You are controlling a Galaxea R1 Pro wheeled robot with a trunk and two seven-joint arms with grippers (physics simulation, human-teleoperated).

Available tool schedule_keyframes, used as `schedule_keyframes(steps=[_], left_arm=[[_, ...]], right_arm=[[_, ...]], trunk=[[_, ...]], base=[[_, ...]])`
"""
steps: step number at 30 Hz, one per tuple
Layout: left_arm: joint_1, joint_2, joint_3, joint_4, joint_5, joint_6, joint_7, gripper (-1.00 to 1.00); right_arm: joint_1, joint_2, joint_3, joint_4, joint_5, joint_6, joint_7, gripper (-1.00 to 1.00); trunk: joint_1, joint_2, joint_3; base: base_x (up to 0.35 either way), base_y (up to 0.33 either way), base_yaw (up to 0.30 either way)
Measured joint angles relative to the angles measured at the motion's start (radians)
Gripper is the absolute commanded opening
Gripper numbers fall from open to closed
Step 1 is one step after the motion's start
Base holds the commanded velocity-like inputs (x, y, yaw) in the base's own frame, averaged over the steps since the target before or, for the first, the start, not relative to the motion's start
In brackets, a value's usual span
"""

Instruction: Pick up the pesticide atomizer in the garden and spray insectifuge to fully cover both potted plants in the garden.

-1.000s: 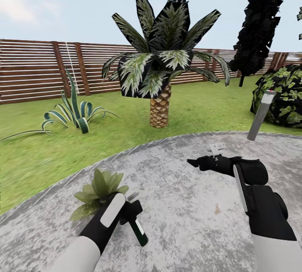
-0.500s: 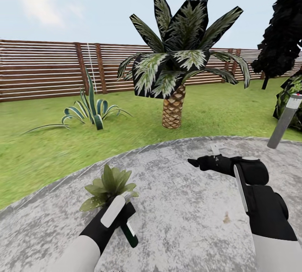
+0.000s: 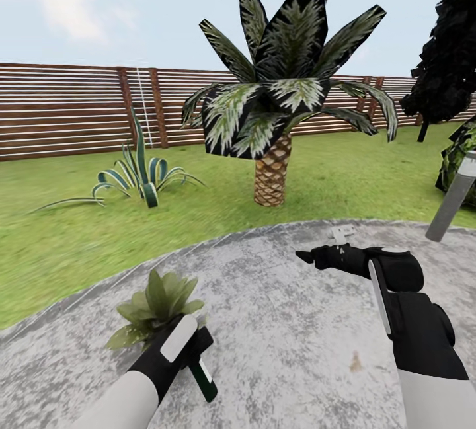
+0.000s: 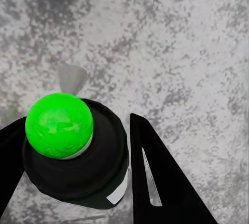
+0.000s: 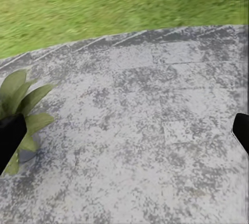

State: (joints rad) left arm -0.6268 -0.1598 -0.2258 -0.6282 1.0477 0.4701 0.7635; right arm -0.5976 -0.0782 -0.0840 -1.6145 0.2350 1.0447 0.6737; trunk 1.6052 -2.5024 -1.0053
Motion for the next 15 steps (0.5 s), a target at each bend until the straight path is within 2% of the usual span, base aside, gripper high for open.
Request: schedule_keyframes(steps=[6,9,15], left_arm=[[-0.006,0.007,0.004,0.044,0.004,0.001,-0.016,-1.00],[-0.016,0.008,0.007,0.085,0.007,0.003,-0.031,-1.00],[-0.020,0.013,0.013,0.112,0.012,0.015,-0.034,-1.00]], right_arm=[[0.000,0.000,-0.001,0.000,0.000,0.000,0.000,1.00],[0.000,0.000,0.000,0.000,0.000,0.000,0.000,1.00],[0.000,0.000,-0.001,0.000,0.000,0.000,0.000,1.00]], trunk=[[0.000,0.000,0.001],[0.000,0.000,0.001],[0.001,0.000,0.001]], base=[[0.295,-0.115,0.173],[0.080,-0.033,0.186],[0.011,-0.004,0.032]])
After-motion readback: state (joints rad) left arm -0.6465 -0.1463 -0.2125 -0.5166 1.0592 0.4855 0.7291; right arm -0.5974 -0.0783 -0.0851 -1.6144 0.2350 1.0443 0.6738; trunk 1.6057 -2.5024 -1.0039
